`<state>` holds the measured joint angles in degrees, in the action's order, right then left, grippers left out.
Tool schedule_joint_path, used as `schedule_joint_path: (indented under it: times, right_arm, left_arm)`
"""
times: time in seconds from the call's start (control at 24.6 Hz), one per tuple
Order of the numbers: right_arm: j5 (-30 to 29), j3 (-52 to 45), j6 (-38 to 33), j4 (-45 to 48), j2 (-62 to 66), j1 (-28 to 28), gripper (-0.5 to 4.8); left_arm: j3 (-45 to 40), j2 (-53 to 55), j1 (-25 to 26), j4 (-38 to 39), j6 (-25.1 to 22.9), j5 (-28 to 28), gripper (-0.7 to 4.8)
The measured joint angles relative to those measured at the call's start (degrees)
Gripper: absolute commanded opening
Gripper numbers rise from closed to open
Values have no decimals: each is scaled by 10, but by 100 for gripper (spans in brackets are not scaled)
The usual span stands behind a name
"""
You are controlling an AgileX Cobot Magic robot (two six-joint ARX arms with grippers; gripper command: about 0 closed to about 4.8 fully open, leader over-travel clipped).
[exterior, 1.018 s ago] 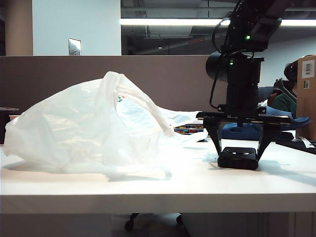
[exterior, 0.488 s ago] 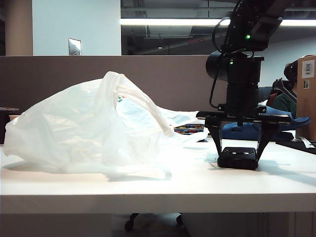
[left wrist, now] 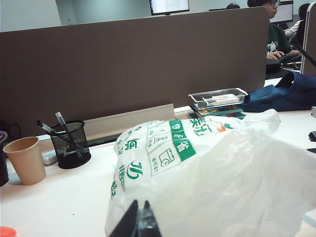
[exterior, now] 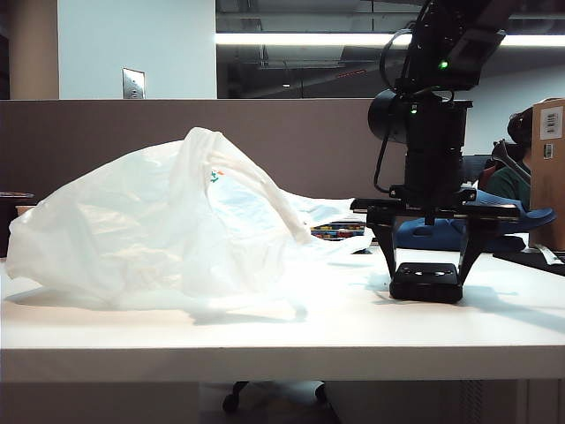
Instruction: Put the power bank into the bag.
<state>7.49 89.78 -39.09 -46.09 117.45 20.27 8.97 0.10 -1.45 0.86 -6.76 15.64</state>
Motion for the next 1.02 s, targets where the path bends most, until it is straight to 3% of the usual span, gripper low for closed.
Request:
schedule_joint_path:
  times: [0.24, 0.49, 0.57, 0.61, 0.69, 0.85, 1.02]
  right_arm:
    - [0, -1, 7, -2, -2, 0, 259]
    - [10, 0, 21, -4, -43, -8, 259]
    - [13, 0, 28, 0, -56, -10, 259]
    - [14, 0, 31, 0, -63, -14, 259]
    - [15, 0, 35, 0, -74, -17, 259]
    - [15, 0, 48, 0, -96, -19, 259]
    - [14, 0, 62, -1, -114, -19, 260]
  left_arm:
    - [0, 0, 0, -3, 0, 10, -5]
    - [11, 0, 0, -7, 0, 82, 5]
    - [24, 0, 0, -10, 0, 83, 106]
    - [30, 0, 0, -12, 0, 84, 182]
    - [42, 7, 0, -12, 0, 85, 259]
    - [78, 44, 0, -11, 0, 88, 282]
    - [146, 116, 0, -11, -13, 109, 388]
